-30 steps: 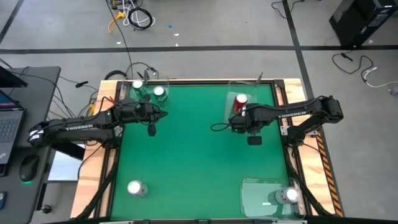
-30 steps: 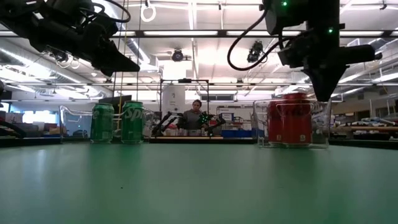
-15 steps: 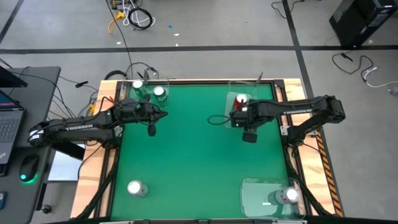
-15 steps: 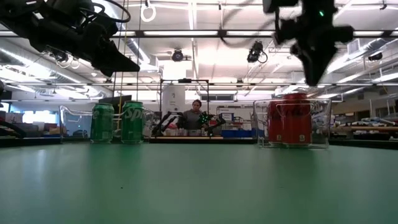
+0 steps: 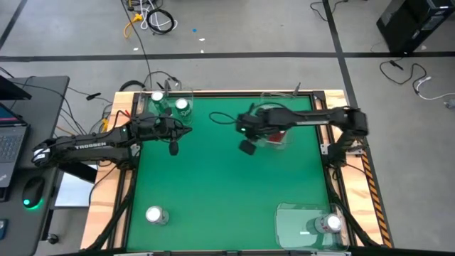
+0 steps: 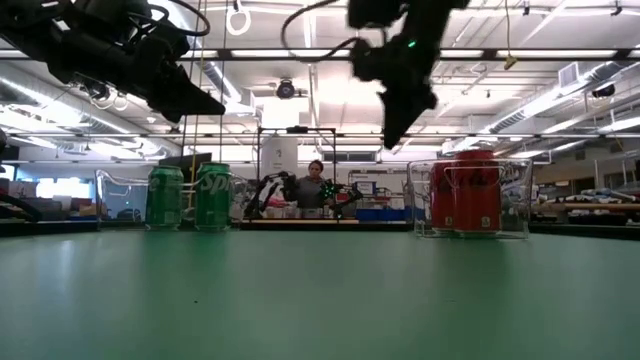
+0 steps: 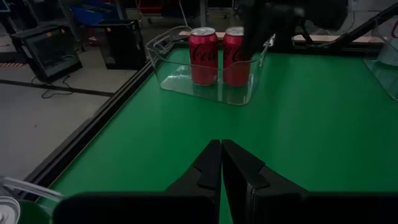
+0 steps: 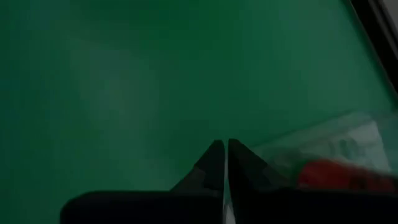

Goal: Sort soda cans
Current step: Adjust the top right transparent bin

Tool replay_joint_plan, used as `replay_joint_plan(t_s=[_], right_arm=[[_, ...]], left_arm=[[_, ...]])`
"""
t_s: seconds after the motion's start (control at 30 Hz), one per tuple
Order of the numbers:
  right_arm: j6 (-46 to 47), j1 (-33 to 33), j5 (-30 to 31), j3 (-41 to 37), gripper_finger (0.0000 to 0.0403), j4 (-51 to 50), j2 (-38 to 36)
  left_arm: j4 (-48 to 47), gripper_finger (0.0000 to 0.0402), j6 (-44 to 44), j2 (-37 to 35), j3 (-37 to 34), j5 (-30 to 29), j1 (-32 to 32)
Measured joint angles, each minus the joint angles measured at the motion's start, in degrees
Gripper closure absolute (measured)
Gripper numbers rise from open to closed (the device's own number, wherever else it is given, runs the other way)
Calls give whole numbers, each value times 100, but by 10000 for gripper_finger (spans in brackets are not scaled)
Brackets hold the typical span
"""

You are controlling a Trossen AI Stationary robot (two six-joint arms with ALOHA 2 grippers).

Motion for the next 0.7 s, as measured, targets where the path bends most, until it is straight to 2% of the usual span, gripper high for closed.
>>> replay_joint_plan(t_s=[0.13,0.37,0.53,0.7], right_arm=[[-451,-204,5,770,396,-239,773],[-673,-606,-8,1899,401,-1484,2049],[-723,-720,-152,2061,402,-2145,2565],[-669,-750,-5,2065,403,-2508,2744]], left_arm=[[-28,381,-17,1,0,-42,2],[-45,381,-22,0,0,-94,2],[-88,381,40,0,0,-94,1],[-95,381,70,0,0,-92,0]])
